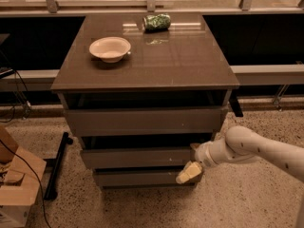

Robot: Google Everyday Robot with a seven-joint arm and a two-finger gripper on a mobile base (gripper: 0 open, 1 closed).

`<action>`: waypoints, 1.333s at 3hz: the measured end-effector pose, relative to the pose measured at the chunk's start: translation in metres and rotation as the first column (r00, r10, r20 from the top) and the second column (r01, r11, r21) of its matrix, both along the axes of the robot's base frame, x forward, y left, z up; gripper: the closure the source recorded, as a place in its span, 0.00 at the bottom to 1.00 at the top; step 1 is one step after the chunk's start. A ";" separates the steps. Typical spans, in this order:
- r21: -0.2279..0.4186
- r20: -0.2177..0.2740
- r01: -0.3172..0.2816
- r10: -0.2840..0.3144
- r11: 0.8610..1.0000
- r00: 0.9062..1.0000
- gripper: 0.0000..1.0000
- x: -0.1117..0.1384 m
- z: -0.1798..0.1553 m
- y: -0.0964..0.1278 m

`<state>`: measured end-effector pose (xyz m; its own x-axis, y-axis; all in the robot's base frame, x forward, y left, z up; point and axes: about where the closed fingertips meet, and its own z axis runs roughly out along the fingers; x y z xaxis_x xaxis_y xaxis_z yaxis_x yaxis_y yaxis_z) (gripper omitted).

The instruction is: Open middle drawer

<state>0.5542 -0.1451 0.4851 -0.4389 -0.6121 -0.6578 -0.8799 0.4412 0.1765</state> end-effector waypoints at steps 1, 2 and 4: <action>0.045 0.011 0.004 -0.004 0.999 1.000 0.00 0.028 -0.011 0.004; 0.060 0.003 0.009 -0.010 0.998 1.000 0.00 0.051 -0.024 0.005; -0.041 -0.044 -0.005 0.003 0.999 0.999 0.49 0.046 -0.044 -0.019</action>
Offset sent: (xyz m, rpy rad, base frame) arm 0.0809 0.0011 -0.0360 0.0748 -0.0013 -0.0253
